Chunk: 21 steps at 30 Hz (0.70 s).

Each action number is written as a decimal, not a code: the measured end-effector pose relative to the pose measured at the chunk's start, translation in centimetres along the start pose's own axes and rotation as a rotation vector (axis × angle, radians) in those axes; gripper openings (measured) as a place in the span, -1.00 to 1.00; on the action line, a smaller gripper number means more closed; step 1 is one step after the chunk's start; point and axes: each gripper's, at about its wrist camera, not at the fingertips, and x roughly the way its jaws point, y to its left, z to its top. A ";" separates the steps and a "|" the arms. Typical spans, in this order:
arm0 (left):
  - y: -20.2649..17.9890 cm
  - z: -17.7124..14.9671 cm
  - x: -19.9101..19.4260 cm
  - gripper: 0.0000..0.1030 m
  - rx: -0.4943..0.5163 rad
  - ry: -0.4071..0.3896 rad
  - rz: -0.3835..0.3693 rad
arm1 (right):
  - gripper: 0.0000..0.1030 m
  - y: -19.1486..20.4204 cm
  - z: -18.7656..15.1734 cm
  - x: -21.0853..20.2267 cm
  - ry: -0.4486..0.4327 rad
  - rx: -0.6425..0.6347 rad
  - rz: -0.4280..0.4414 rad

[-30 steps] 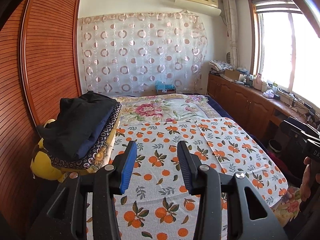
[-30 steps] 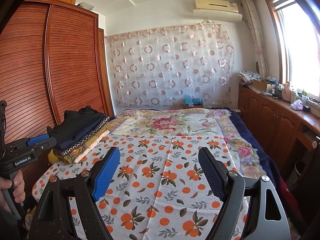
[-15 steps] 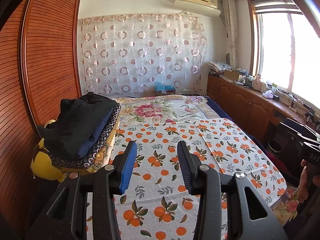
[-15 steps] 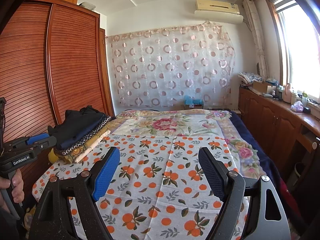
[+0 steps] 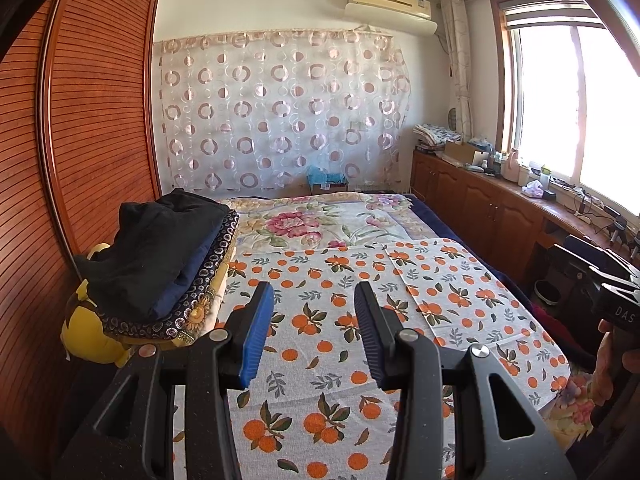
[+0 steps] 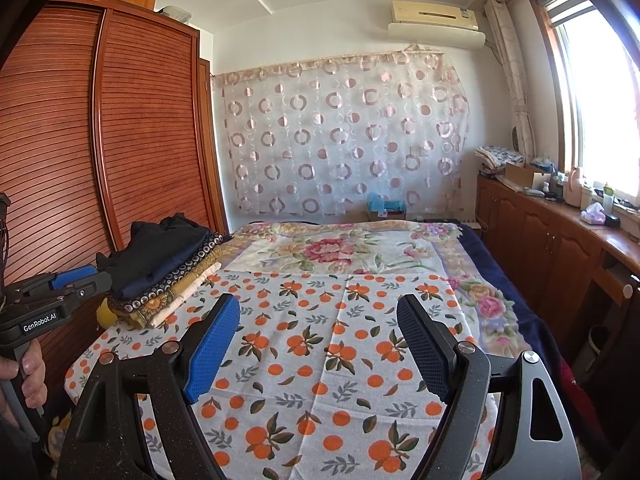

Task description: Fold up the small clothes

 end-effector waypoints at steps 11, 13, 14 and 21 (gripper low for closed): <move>0.0 -0.1 0.0 -0.17 -0.001 0.000 0.001 | 0.60 -0.3 0.0 0.0 -0.003 -0.003 0.004; 0.0 -0.1 0.0 -0.17 -0.001 0.000 0.001 | 0.60 -0.3 0.0 0.0 -0.004 -0.004 0.003; -0.1 -0.1 0.0 -0.17 -0.001 0.000 0.001 | 0.60 -0.4 0.0 -0.1 -0.004 -0.005 0.004; -0.1 -0.1 0.0 -0.17 -0.001 -0.001 0.001 | 0.61 -0.5 0.0 -0.1 -0.004 -0.005 0.006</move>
